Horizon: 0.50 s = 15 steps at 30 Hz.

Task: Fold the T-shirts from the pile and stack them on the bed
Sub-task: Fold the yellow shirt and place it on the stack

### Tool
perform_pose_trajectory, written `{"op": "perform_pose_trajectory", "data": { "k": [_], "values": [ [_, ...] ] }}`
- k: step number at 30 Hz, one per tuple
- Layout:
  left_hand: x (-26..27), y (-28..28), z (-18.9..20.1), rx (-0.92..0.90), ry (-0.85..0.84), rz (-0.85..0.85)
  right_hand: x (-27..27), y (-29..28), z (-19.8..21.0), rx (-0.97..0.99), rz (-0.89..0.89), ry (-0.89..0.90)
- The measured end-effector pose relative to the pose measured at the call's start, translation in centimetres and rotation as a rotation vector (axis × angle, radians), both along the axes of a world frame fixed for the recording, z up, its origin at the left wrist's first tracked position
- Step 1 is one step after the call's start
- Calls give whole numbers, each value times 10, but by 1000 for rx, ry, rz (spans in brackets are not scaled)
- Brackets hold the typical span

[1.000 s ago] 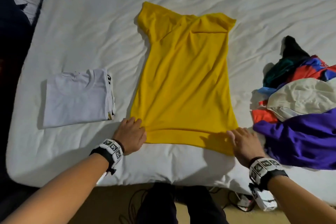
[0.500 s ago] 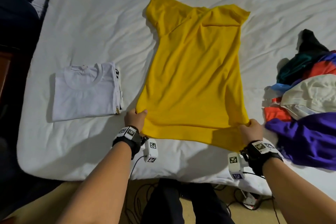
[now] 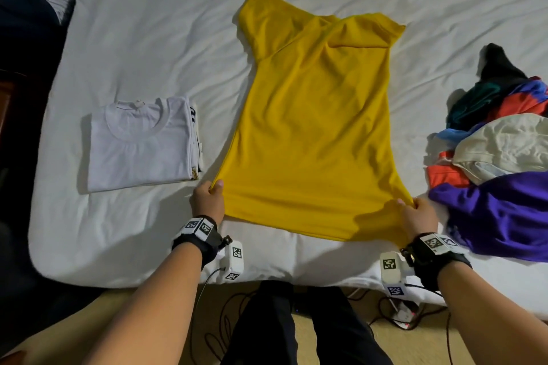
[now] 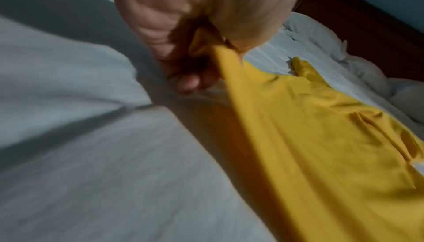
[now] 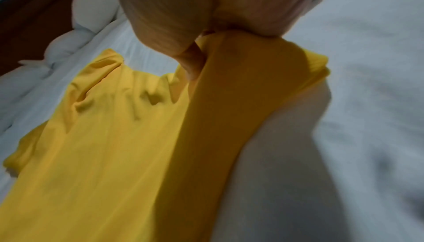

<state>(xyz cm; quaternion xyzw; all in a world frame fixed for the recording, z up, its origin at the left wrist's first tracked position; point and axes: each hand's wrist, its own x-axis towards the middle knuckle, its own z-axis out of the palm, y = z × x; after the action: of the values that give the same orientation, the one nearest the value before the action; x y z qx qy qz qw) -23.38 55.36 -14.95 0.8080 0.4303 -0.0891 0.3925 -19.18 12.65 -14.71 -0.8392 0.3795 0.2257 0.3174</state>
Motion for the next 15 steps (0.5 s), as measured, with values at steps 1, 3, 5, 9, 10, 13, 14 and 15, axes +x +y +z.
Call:
{"op": "perform_pose_trajectory", "data": {
  "k": [1,3,5,9,10,13,14,15],
  "values": [
    [-1,-1,2,21,5,-19,-1,3,3,4,-3,-19],
    [-7,-1,4,50,40,-67,-5,8,13,-36,10,-14],
    [-17,2,3,79,118,-118,-15,10,17,-98,30,14],
    [-31,14,-3,176,258,-227,-40,7,9,-131,82,39],
    [-34,16,-5,201,276,-267,-44,6,5,-136,92,25],
    [-36,18,-7,263,310,-344,-50,7,2,-169,106,-4],
    [-36,17,-6,287,318,-356,-52,8,1,-190,116,4],
    [-35,15,-3,321,321,-366,-54,8,1,-230,134,10]
  ]
}}
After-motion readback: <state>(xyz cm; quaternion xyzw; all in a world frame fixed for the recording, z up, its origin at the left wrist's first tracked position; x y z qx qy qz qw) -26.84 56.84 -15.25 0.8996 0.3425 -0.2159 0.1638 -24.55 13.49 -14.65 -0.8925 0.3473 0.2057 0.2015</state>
